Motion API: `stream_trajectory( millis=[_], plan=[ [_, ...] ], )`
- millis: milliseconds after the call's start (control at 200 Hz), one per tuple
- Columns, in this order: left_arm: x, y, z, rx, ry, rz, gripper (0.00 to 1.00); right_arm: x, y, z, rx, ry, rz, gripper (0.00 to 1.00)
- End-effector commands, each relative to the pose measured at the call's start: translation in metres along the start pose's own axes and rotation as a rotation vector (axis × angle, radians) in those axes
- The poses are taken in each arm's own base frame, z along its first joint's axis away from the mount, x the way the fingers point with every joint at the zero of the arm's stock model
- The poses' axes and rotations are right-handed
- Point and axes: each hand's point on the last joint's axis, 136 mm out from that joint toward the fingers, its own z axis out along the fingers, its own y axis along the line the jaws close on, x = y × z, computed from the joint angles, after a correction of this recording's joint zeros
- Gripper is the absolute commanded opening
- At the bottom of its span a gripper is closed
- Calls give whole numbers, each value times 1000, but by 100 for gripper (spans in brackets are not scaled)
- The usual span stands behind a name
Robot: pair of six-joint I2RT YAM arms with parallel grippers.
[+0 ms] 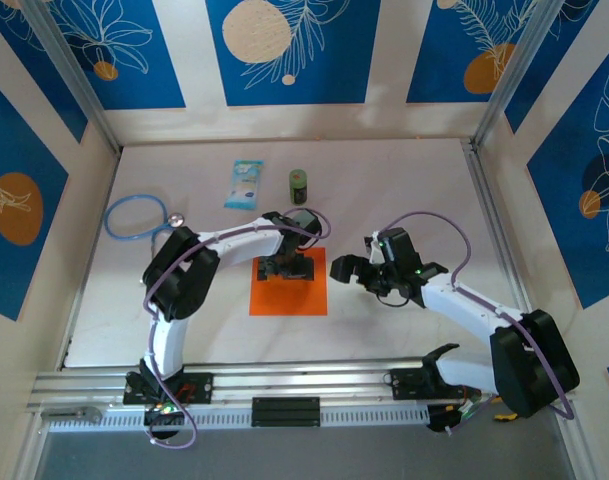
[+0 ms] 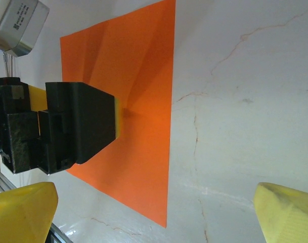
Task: Fold a paper plane with a square sheet of paper (pick it up from the middle)
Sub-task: First fold the square sheet of paper in half at the center of the table.
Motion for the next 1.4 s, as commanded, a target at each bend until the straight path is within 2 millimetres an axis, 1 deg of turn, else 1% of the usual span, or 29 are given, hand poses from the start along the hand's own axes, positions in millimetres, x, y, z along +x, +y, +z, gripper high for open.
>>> stream_trajectory(
  millis=[0, 255, 385, 520, 640, 825, 1076, 1216, 1276, 1396],
  plan=[
    [5, -3, 6, -28, 18, -6, 92, -4, 12, -2, -26, 8, -31, 99],
    [13, 4, 22, -66, 49, -5, 92, -4, 11, -2, -17, 8, -26, 99],
    [16, 9, 27, -82, 46, -18, 91, -4, 9, -2, -5, 10, -19, 99],
    [16, 15, 29, -112, 42, -16, 91, -4, 7, -2, 5, 8, -11, 99],
    [16, 14, 29, -113, 41, -12, 91, -4, 7, -3, 8, 8, -11, 99],
    [13, 11, 24, -104, 25, 0, 89, -5, 7, -4, 14, 5, -7, 99],
    [6, 3, 13, -75, -3, 42, 76, -9, 2, -9, 45, -34, 16, 99],
    [0, -4, 3, -40, -51, 70, 70, -12, -2, -15, 68, -68, 28, 99],
    [-1, -7, 0, -12, -69, 80, 62, -12, -4, -16, 78, -76, 33, 99],
    [-3, -13, -6, 37, -97, 84, 56, -12, -8, -18, 93, -86, 47, 99]
  ],
)
